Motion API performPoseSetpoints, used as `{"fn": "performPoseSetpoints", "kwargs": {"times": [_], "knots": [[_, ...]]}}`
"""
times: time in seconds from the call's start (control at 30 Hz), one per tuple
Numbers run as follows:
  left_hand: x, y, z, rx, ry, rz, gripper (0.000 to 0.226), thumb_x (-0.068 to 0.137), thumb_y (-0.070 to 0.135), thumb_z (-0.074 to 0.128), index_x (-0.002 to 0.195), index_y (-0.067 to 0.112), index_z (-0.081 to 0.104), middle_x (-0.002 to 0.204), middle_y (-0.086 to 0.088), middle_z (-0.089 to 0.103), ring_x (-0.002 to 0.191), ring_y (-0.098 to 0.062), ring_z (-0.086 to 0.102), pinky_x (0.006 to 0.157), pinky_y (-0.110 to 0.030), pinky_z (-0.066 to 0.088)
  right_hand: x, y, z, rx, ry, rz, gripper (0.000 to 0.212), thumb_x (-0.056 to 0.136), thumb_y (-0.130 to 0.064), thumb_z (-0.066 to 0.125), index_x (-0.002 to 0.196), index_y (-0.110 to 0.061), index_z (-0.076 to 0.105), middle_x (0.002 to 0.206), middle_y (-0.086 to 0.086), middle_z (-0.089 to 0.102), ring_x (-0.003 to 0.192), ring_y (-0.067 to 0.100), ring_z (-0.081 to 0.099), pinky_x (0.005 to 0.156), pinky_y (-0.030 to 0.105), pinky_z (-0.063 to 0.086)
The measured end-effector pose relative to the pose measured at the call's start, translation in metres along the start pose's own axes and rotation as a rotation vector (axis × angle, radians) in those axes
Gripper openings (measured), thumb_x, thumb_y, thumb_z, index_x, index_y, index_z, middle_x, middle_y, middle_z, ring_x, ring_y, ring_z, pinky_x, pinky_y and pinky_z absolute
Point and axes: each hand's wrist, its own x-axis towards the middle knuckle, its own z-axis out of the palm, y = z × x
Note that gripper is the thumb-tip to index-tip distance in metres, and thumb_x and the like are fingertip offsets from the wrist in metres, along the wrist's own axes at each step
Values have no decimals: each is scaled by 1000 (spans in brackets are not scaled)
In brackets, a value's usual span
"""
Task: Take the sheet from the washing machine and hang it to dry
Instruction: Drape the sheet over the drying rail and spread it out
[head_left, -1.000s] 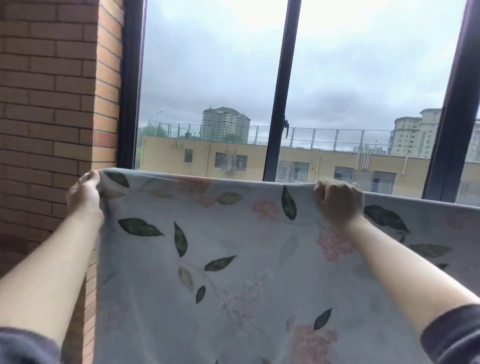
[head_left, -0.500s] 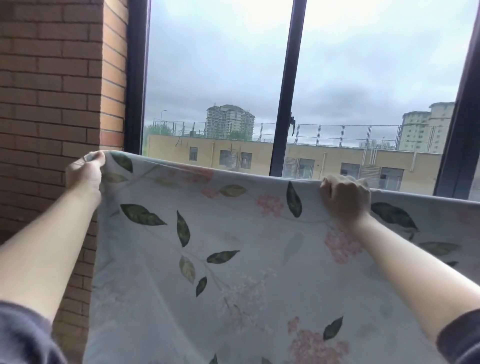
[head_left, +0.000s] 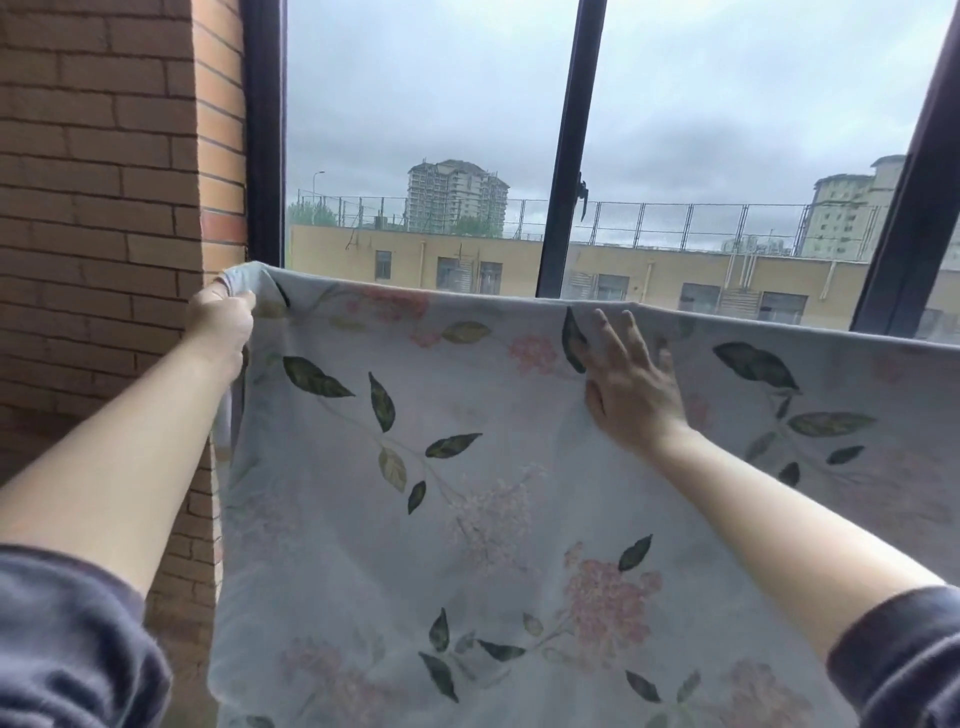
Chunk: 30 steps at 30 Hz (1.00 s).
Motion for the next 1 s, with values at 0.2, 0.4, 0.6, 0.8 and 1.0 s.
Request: {"fn": "performPoseSetpoints", "kwargs": {"times": [0.2, 0.4, 0.6, 0.8, 1.0], "knots": [[-59, -20, -21, 249, 11, -41, 30, 92, 13, 47, 118, 13, 63, 103, -1, 60, 87, -14, 49, 74, -27, 39, -66, -18, -13, 39, -412, -83, 57, 97, -29, 36, 150, -35, 17, 160, -5, -2, 147, 18, -4, 117, 48, 7], [-122, -32, -42, 309, -65, -84, 37, 91, 11, 46, 127, 12, 59, 103, 0, 56, 89, -13, 47, 74, -25, 38, -147, -29, -25, 73, -606, -108, 58, 97, -28, 38, 150, -34, 15, 160, -2, 2, 147, 20, 2, 116, 48, 14], [-175, -42, -61, 393, -168, -114, 39, 89, 15, 47, 126, 16, 60, 110, -11, 64, 88, -17, 52, 76, -31, 44, -200, -43, -37, 92, -625, -147, 57, 96, -27, 39, 149, -31, 18, 159, 2, 10, 146, 24, 9, 114, 45, 19], [-212, -56, -64, 498, -142, -201, 34, 87, 19, 52, 119, 16, 63, 116, -14, 64, 106, -33, 59, 88, -38, 48, -222, -47, -40, 77, -583, -185, 57, 95, -28, 38, 148, -28, 18, 158, 4, 12, 143, 26, 15, 109, 48, 26], [-246, -94, -60, 403, -211, -426, 26, 82, 28, 54, 100, 12, 64, 94, -14, 65, 82, -33, 63, 84, -44, 53, -250, -42, -37, 163, -651, -84, 58, 97, -29, 37, 150, -32, 14, 159, 1, 9, 146, 24, 9, 112, 46, 25]]}}
